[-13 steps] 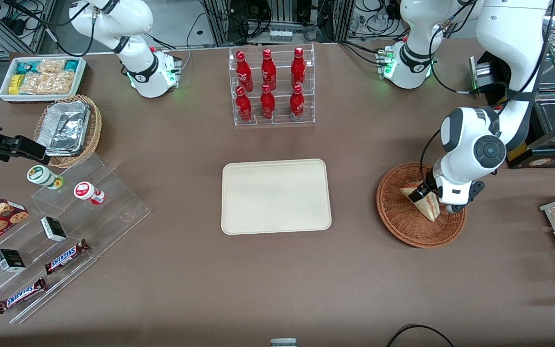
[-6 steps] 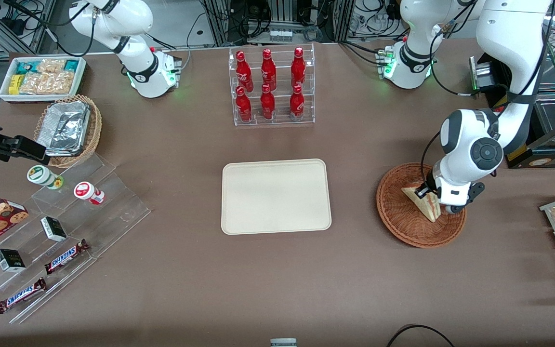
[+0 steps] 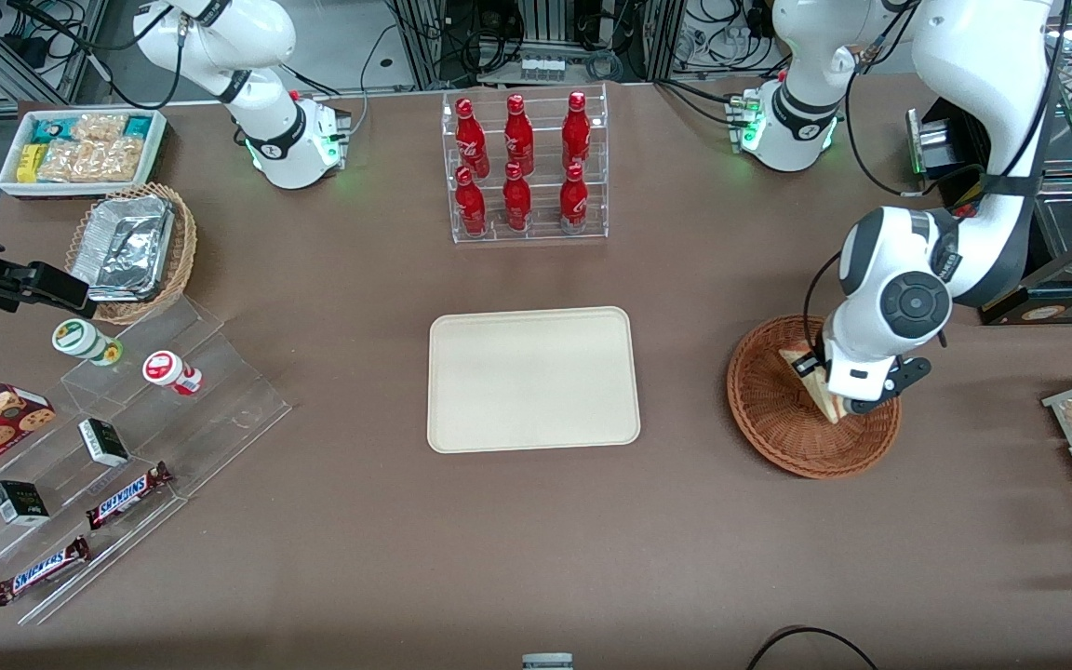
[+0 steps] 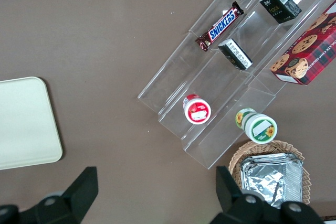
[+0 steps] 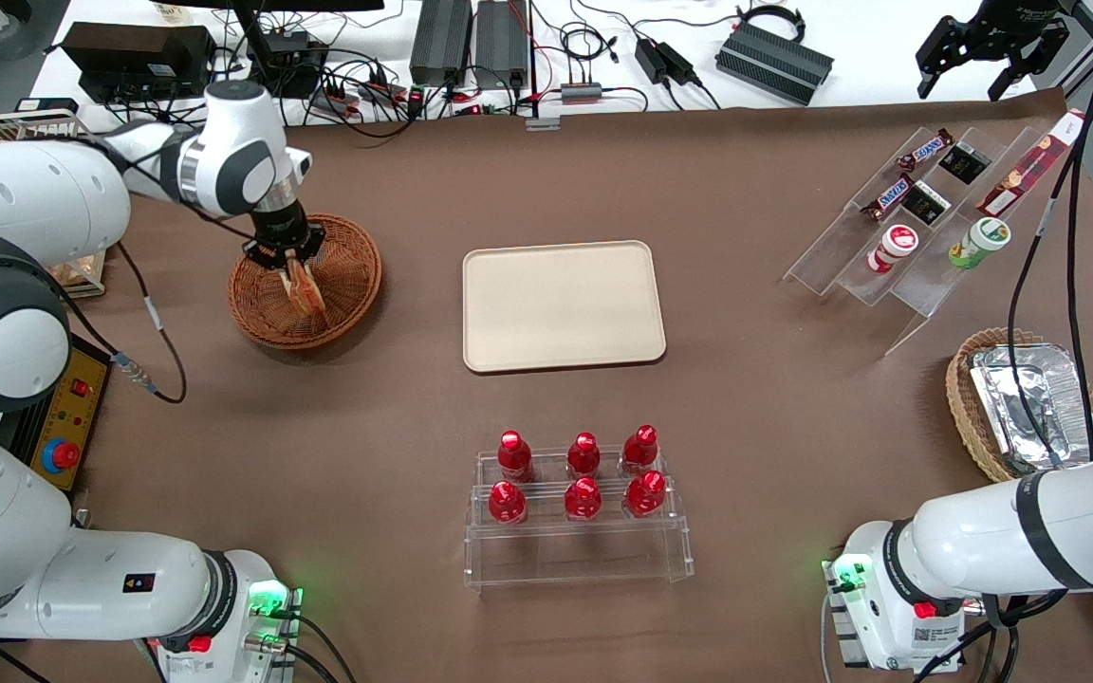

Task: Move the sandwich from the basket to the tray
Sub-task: 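Lift the sandwich and carry it over the cream tray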

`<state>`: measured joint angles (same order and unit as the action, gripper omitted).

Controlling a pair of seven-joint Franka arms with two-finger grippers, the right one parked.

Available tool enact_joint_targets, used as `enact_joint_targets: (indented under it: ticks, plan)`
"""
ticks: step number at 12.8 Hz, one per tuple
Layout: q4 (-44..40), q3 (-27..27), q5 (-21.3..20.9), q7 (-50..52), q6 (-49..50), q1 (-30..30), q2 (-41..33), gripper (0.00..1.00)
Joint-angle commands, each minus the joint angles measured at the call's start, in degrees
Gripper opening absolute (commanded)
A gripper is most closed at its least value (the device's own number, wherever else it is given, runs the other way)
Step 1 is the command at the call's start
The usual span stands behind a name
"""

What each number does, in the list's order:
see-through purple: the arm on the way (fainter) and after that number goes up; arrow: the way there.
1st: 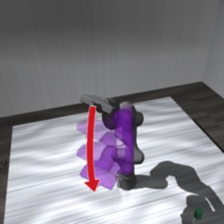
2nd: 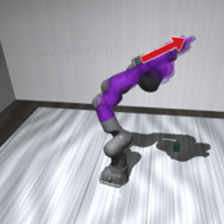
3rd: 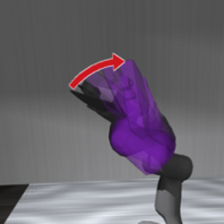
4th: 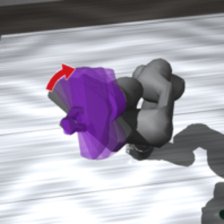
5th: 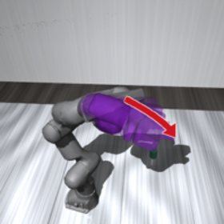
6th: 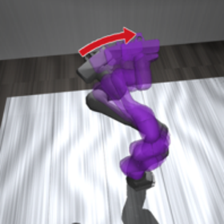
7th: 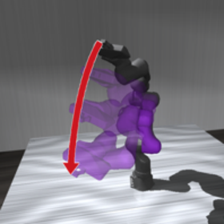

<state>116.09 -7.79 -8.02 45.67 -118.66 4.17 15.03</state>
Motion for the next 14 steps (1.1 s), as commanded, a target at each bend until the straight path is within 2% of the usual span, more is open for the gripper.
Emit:
enact_joint_targets:
  ticks: [1, 5, 8, 12, 14]
  plan:
    - [-4.4, -2.2, -0.2, -0.2, 5.4, 0.8, -0.6, 0.00]
    - [-6.1, -7.5, -0.1, -0.2, 6.4, 0.8, -0.5, 0.00]
    - [-6.9, -12.0, 2.0, -1.0, 5.9, 0.8, 0.0, 0.00]
    - [-10.8, -18.3, 2.3, -1.0, 4.2, 1.1, 5.1, 0.00]
    - [-13.8, -18.4, 1.9, -0.6, 4.3, 4.5, 7.3, 0.00]
